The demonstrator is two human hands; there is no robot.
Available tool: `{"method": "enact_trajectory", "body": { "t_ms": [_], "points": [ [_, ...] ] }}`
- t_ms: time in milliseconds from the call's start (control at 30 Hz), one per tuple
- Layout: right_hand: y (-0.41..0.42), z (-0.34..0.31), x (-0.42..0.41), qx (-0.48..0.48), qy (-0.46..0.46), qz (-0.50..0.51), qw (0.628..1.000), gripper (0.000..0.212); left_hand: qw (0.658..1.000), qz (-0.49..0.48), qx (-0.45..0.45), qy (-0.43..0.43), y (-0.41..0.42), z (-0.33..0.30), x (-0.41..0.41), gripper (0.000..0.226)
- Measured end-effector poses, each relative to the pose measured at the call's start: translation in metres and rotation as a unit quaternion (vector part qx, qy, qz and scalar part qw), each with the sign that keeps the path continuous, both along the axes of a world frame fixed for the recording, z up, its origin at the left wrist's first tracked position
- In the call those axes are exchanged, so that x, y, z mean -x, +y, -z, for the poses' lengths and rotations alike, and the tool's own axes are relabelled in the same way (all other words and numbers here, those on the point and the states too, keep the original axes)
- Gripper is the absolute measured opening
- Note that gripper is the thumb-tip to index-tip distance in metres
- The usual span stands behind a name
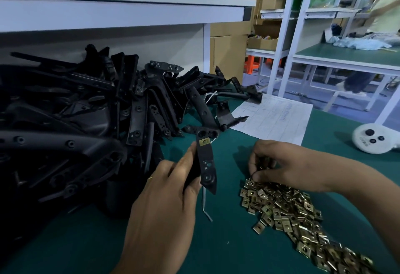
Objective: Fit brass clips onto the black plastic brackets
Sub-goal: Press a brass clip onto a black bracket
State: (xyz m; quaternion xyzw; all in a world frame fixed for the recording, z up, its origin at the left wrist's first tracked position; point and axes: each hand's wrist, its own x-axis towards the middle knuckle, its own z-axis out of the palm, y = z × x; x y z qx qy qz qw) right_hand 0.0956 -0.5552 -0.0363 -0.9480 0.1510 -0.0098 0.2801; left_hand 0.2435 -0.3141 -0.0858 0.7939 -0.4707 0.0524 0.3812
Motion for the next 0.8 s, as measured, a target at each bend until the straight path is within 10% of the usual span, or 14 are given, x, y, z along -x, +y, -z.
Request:
{"method": "enact_trajectory", "body": {
  "t_ms": [800],
  "points": [
    [0.027, -0.007, -0.005, -0.105, -0.063, -0.014, 0.992, 0.013, 1.000, -0.007, -0.010, 0.012, -0.001, -0.004, 0.002, 0.061]
  ]
}}
